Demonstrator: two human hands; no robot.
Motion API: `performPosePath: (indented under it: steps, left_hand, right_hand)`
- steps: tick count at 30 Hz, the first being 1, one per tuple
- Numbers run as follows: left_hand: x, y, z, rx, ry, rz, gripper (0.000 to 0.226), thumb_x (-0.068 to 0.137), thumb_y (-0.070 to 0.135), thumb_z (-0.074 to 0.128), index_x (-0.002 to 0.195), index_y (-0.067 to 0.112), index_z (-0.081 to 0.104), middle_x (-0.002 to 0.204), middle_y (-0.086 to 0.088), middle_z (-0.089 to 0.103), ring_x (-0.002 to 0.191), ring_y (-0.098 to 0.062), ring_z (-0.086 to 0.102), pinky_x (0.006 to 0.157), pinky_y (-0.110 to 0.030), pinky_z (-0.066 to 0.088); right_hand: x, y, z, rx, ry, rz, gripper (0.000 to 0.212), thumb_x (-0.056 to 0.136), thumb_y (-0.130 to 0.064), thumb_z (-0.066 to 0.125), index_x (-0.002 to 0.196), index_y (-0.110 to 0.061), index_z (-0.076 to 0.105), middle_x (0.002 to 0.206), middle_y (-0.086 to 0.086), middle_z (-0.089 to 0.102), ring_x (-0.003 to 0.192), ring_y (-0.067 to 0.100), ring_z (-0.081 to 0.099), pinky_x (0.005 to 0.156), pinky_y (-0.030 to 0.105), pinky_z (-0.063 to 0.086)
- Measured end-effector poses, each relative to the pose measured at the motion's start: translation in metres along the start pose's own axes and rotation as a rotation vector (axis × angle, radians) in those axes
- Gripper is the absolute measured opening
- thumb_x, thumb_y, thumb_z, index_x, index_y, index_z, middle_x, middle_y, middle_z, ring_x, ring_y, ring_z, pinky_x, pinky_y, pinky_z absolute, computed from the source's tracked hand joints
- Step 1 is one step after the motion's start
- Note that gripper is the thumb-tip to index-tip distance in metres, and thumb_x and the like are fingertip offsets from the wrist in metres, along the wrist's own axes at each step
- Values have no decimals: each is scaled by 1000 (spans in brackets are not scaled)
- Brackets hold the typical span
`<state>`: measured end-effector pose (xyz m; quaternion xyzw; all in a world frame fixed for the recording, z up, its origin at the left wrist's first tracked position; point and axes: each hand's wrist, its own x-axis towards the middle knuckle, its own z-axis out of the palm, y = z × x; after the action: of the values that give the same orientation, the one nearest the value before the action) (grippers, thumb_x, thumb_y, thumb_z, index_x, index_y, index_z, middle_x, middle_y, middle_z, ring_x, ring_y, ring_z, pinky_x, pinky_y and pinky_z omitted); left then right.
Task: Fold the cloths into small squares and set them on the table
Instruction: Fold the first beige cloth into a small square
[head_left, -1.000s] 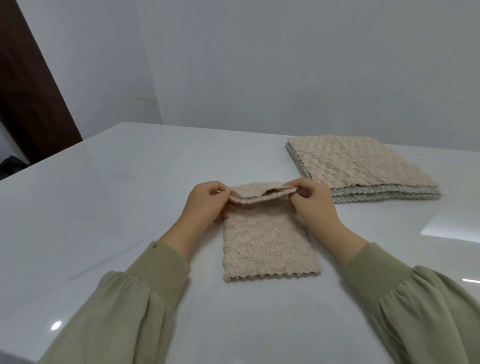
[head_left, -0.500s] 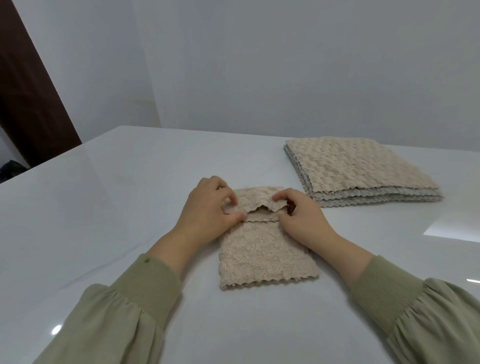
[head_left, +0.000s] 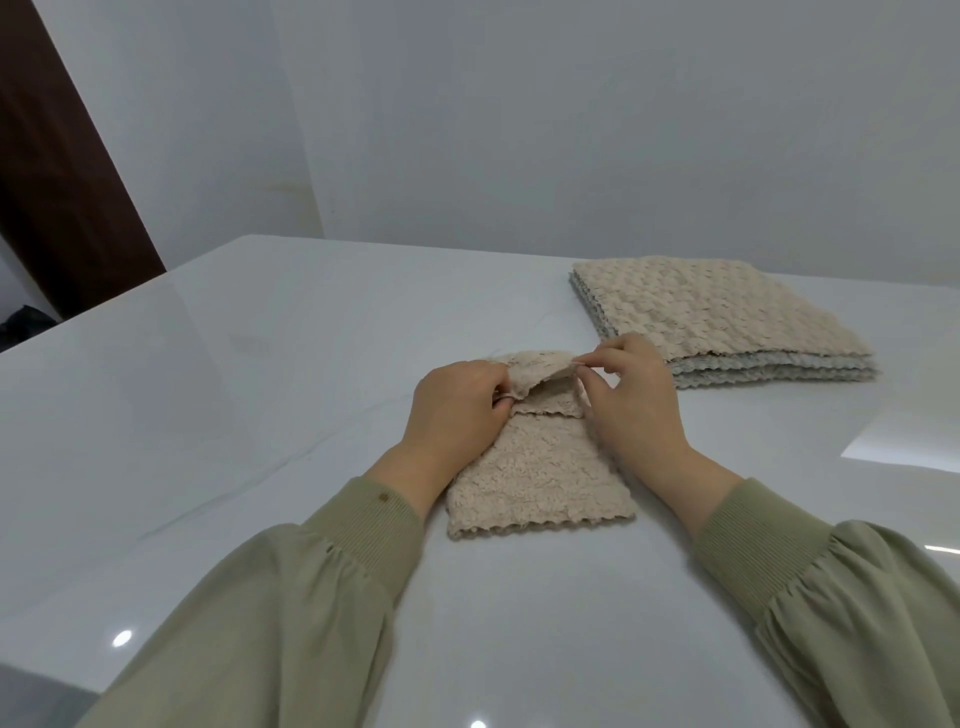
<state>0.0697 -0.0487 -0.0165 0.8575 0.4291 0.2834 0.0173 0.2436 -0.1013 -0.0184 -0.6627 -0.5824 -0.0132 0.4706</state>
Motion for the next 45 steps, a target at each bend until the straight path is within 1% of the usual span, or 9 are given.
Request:
performPosePath:
  steps: [4,10,15,22,28,33,37,43,45]
  left_hand:
    - [-2,2,1,-10,-3,-5,10,87,23,57,91,20,65,94,8,66,90,-12,59,71,-24,39]
    - [-3,-1,-2,-73,-20,-35,7,85,19,57,88,19,64,89,11,64,83,-9,55,68,-23,37]
    - [-5,-12,-11,-145,-47,-22,8,84,13,58,88,15,64,88,6,64,85,-11,54,76,-26,44]
    - [-9,-31,-23,-92,-136,68,6,84,23,66,89,20,65,89,12,57,88,-6,49,76,-17,36]
    - [-10,-35,-28,-45,-235,101,20,84,29,68,103,22,67,103,9,60,99,-10,49,85,-22,38]
    - [-13,-32,-26,4,-143,121,22,85,13,60,104,20,67,100,6,65,98,-13,55,84,-26,43]
    - [-15,-33,-28,37,-14,117,17,84,8,59,94,14,72,92,1,68,91,-18,59,78,-31,47]
    - [-18,-32,-22,63,-69,180,16,84,8,56,90,16,69,91,4,63,92,-15,54,68,-22,35]
    - [-18,-33,-22,59,-67,177,14,85,11,58,91,17,68,93,5,62,92,-14,52,68,-22,35]
  right_hand:
    - [-7,1,-4,-31,-33,-120,1,78,-8,72,77,-8,72,87,2,62,91,17,50,80,15,30]
    - [-9,10,-6,-208,-217,-294,6,72,-4,75,72,-10,73,74,4,69,79,25,56,74,31,41]
    - [-6,12,-10,-294,-276,-449,6,70,-6,76,72,-12,74,72,0,70,74,24,59,70,34,48]
    - [-3,12,-14,-311,-311,-446,9,74,-23,78,76,-15,74,75,-2,70,79,22,60,77,39,49]
    - [-3,9,-14,-347,-331,-451,13,74,-24,78,77,-13,73,73,0,71,75,22,63,80,39,50]
    - [-3,6,-14,-390,-326,-485,10,73,-18,76,68,-12,70,63,-1,66,65,22,60,73,37,50]
    - [-4,10,-9,-461,-195,-470,15,72,-7,68,58,-10,64,53,1,58,56,24,55,65,35,48]
    - [-5,9,-8,-473,-148,-528,3,69,-9,68,69,-11,66,75,2,66,79,26,60,76,36,47]
    - [-5,6,-6,-452,-144,-537,17,66,-14,72,81,-13,66,93,4,66,92,27,60,82,37,47]
